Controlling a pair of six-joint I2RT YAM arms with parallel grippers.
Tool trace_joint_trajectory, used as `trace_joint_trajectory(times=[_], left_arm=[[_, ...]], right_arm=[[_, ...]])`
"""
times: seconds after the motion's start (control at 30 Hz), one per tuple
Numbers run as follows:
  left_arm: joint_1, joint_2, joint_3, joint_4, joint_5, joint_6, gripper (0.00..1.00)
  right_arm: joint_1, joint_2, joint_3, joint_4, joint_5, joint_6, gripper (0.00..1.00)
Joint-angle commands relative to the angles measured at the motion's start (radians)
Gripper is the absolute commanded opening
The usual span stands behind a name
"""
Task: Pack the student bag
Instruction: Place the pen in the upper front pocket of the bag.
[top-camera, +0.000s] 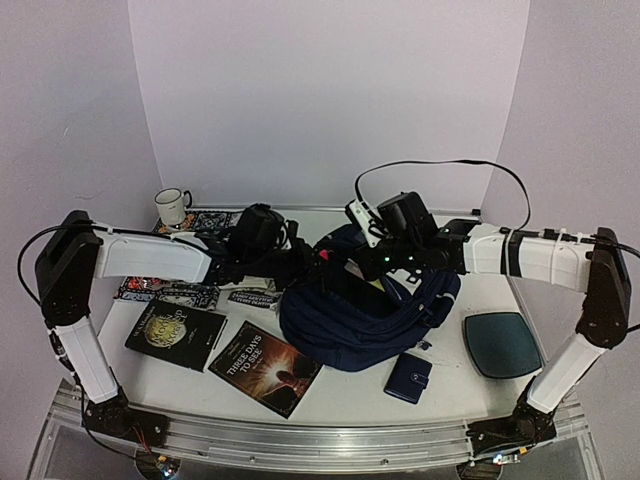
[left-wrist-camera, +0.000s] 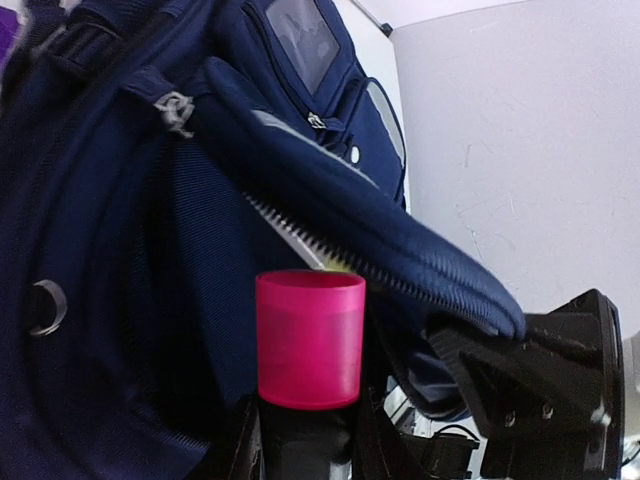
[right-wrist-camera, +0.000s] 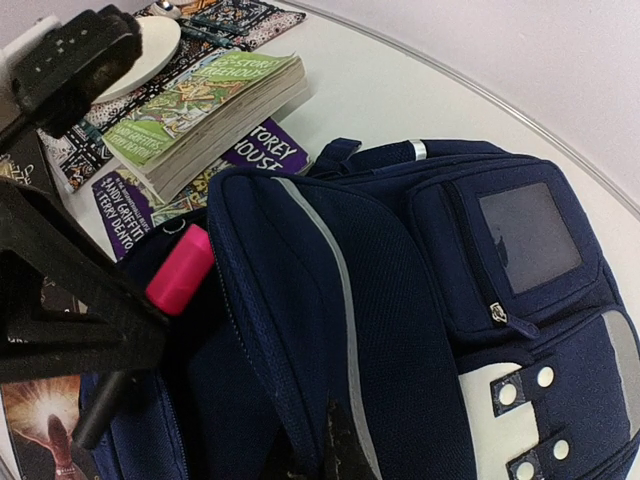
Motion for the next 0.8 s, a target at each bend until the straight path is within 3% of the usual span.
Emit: trace_joint_trajectory(times=[0.0, 0.17, 0.27, 0.53, 0.77], left_arm=[[-0.005, 0.069, 0.090, 0.060, 0.027, -0.057, 0.00], [-0.005, 0.120, 0.123, 0.064, -0.003, -0.125, 0.03], [-0.006, 0.146, 0.157, 0.069, -0.014, -0.157, 0.10], [-0.007, 0.181, 0.241, 0.070, 0.004, -0.132, 0.45], [-0.006, 0.106, 0.165, 0.067, 0.042, 0.021, 0.62]], right_arm=[[0.004, -0.018, 0.041, 0.049, -0.025, 0.026, 0.00], [0.004, -0.013, 0.044, 0.055, -0.030, 0.030, 0.00], [0.005, -0.014, 0.043, 0.058, -0.030, 0.030, 0.00], [0.004, -0.010, 0.036, 0.061, -0.029, 0.030, 0.00], [0.005, -0.010, 0.032, 0.067, -0.001, 0.018, 0.00]])
